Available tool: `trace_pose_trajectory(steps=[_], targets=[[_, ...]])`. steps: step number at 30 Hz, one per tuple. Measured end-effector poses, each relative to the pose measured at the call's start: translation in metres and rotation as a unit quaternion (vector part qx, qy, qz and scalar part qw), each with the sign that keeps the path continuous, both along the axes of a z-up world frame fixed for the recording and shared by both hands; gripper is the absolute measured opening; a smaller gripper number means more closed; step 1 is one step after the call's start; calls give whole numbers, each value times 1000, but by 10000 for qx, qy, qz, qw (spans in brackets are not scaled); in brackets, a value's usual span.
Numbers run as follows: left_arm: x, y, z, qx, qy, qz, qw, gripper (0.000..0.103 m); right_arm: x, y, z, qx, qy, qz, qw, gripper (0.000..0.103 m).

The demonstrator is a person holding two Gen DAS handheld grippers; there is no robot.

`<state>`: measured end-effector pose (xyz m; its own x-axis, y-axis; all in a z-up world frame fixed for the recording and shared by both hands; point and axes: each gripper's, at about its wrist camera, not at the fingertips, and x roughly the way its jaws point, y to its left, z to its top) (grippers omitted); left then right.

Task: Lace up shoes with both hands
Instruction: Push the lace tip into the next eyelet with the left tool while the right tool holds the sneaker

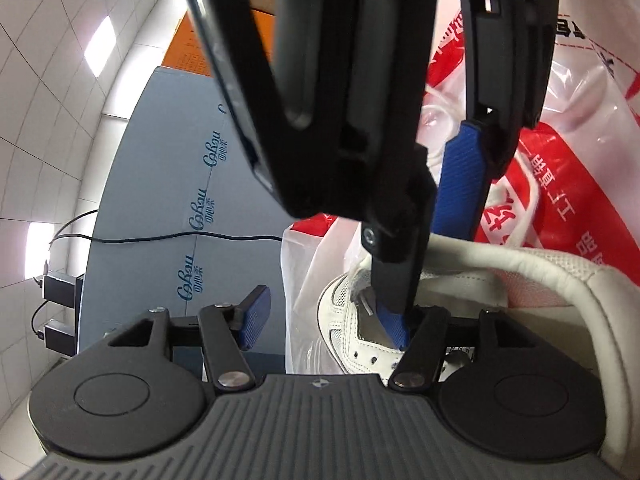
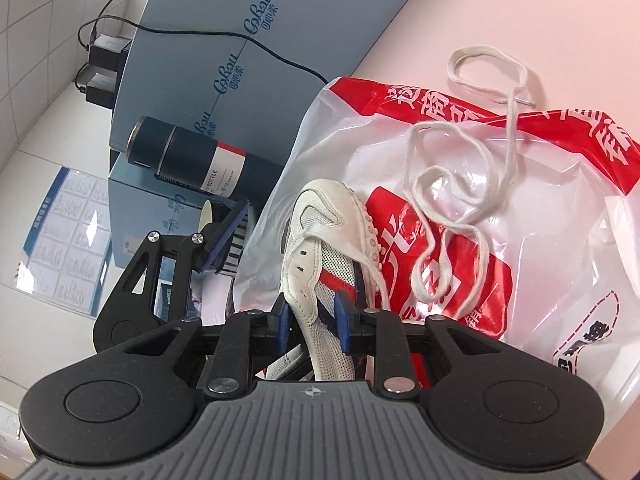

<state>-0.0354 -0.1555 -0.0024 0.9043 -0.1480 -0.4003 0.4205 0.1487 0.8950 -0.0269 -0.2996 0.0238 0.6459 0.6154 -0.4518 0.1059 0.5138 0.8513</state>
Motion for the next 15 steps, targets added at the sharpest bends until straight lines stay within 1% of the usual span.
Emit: trace_pose_trajectory(steps=[1,2,3,5,8,9,12,15], targets=[[0,1,1,-27,41,3,10000,45,0,0,0,0,-4,2,10000,22],[1,1,2,-100,154,47,9998,31,0,0,0,-2,-8,6,10000,22],[1,2,4,-187,276,112,9994,26,0,1,0,-4,-11,6,10000,22],[1,3,7,-323,385,201,9985,14,-1,0,0,0,-15,2,10000,22],[1,5,10,-485,549,288,9969,5,-2,1,0,-20,-10,-7,10000,22],[1,6,11,-507,592,299,9965,5,-2,1,0,-46,-15,-2,10000,22],[-1,7,12,-449,612,292,9967,4,-2,3,2,-145,-21,6,9999,22],[-5,5,11,-229,505,256,9981,4,-4,4,2,-210,-15,-35,9998,20]])
